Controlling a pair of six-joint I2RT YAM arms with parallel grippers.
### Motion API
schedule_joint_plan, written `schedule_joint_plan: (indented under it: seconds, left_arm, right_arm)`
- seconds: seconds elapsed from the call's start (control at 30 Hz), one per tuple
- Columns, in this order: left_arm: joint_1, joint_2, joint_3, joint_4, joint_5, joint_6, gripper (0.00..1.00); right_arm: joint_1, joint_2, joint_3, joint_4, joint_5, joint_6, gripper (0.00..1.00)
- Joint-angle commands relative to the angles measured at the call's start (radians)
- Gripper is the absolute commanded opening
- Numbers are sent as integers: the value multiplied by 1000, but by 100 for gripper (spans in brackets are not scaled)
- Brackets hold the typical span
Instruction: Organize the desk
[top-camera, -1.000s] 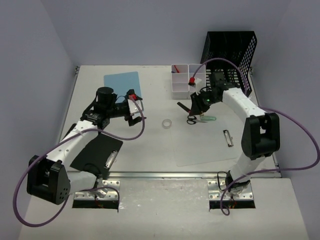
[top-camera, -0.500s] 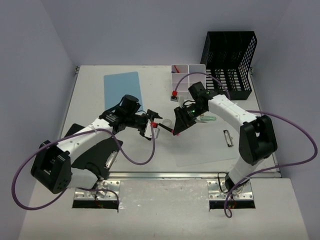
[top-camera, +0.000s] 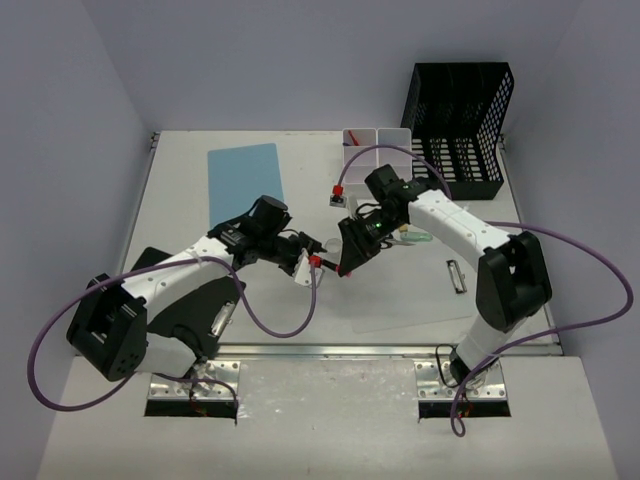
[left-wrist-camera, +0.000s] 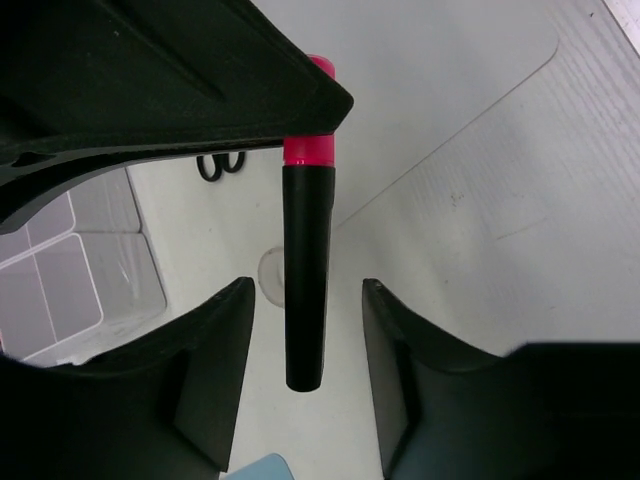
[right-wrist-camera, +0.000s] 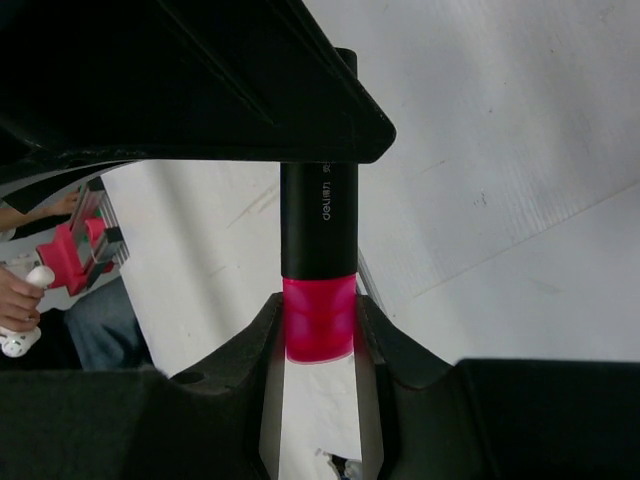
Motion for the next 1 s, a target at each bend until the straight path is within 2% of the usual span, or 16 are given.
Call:
schedule_joint_plan:
  seconds: [0.0,0.07,0.1,0.13,0.17,0.27,0.33,0.4,0.43,0.5,0.53,0.6,0.63,0.7,0.8,0.97]
  left_arm:
    - [-19,2,36,10,22,2,33]
    - [-21,-1,38,13,21,-30,18]
    - [-22,-4,35,33,19,-53,3]
    - [-21,-12,28,57,18,-132,0]
    - [-21,-22,19,76,18,-173,0]
    - [-19,-55,1,125,43,-318,0]
    - [-11,-78,-24,160,88,-466,0]
    - [10,-121,-48,252,144,-594,0]
    - [18,-137,-82,298,162,-742,0]
    - [45,-190,-122,486,191,-913,0]
    - [54,-208,-167,558,197,-1105,0]
    - [74,-251,-209,746,200,-1295,0]
    - [81,-275,-250,809,196,-1484,0]
    - [87,-297,-289,959,153,-1719,0]
    - [93,-326,-357,1110,101,-1950,0]
    - [113,-351,-352,1147,73,-2037,0]
  right_arm:
    - [13,-31,57,-1,4,-14,1]
    - [13,-37,66,0,8,-10,19]
    - [13,-40,77,3,16,-8,27]
    - [13,-46,82,5,22,-6,36]
    - [13,-61,85,14,36,-5,56]
    - [9,-115,122,48,134,-17,88]
    - [-13,-156,137,118,175,-25,96]
    - [-60,-207,161,172,174,-22,98]
    - [-83,-219,171,189,145,-13,98]
    - [-155,-257,175,253,26,65,97]
    - [-178,-267,175,267,-19,111,97]
    - [-229,-296,137,331,-137,159,94]
    - [-240,-307,119,353,-169,180,94]
    - [-257,-316,80,403,-264,204,93]
    - [-258,-340,31,571,-367,346,91]
    - [-257,-330,8,724,-383,542,86]
